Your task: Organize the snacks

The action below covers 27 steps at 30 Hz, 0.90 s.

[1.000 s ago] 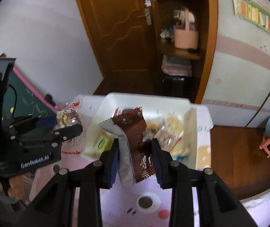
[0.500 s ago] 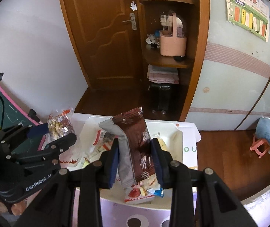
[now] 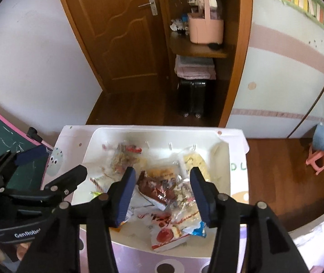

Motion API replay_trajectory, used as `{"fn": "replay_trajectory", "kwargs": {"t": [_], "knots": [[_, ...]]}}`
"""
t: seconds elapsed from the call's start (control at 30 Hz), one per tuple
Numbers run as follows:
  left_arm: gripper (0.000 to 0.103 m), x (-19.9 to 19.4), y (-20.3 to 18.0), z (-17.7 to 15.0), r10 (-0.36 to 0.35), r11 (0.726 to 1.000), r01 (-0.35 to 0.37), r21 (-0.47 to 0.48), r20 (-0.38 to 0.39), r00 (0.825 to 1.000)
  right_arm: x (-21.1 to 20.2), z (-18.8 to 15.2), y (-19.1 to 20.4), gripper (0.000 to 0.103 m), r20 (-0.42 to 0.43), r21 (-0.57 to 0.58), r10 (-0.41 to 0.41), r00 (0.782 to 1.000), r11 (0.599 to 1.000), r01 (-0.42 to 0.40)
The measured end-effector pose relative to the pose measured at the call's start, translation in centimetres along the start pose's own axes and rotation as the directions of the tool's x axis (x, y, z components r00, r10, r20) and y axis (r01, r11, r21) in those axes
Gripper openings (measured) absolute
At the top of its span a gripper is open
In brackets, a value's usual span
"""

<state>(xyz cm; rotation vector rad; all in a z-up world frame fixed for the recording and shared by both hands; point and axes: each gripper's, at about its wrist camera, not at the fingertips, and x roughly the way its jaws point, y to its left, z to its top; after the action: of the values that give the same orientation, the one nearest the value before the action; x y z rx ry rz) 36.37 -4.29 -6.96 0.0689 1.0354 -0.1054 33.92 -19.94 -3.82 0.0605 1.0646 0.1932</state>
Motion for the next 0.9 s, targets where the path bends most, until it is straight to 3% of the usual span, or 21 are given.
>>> {"fn": "replay_trajectory", "kwargs": {"t": [0.5, 0.77, 0.9], "knots": [[0.096, -4.1, 1.5, -4.4, 0.013, 0.999, -0.011, -0.052, 0.023, 1.0, -2.5, -4.5, 1.8, 0.06, 0.001, 0.032, -0.02, 1.0, 0.999, 0.02], [0.096, -7.4, 2.2, -11.2, 0.019, 0.998, -0.018, -0.053, 0.027, 0.999, -5.1, -10.4, 3.1, 0.064, 0.02, 0.07, -0.074, 0.997, 0.995, 0.072], [0.096, -8.8, 2.7, -15.2, 0.034, 0.998, -0.035, -0.055, -0.009, 0.999, -6.2, -14.2, 4.2, 0.065, 0.0, 0.084, -0.081, 0.997, 0.993, 0.08]]}}
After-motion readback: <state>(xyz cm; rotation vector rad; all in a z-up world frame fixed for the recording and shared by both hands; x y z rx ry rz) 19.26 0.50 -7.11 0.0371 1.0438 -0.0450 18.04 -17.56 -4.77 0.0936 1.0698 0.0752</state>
